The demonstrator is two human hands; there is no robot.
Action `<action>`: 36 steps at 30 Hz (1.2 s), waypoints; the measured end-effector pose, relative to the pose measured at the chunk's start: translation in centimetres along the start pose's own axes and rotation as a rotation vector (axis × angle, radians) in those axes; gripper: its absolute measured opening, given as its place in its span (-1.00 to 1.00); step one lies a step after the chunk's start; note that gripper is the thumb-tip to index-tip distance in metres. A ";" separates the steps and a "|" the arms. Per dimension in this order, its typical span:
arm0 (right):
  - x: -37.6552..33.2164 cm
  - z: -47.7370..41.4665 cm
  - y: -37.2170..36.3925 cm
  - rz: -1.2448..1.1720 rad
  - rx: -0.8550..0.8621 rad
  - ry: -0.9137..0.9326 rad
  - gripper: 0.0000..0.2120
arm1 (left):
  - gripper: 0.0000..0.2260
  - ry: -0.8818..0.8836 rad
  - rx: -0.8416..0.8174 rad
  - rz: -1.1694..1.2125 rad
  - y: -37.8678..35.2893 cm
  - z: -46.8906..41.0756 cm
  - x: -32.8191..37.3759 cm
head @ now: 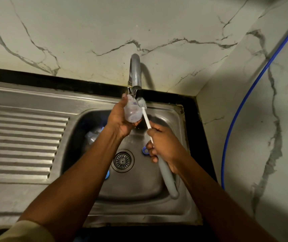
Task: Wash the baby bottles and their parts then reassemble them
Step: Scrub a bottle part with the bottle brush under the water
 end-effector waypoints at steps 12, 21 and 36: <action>0.4 1.4 -0.8 0.034 -0.043 0.038 -0.58 | -0.60 0.016 0.011 -0.076 0.8 -0.2 1.5; 0.4 0.7 -0.5 0.034 -0.030 0.019 -0.60 | -0.53 -0.020 0.078 0.077 1.6 -0.2 0.9; -1.1 0.0 0.2 0.063 0.048 0.088 -0.62 | -0.61 0.032 0.006 -0.148 0.5 -0.1 0.3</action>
Point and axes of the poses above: each hand's wrist, its own z-axis away from the middle knuckle, its own y-axis out of the back of the hand, x = y × z, the point moved 5 cm from there along -z, towards the middle knuckle, and after that the axes turned 11 degrees about y, right-handed, at the moved point
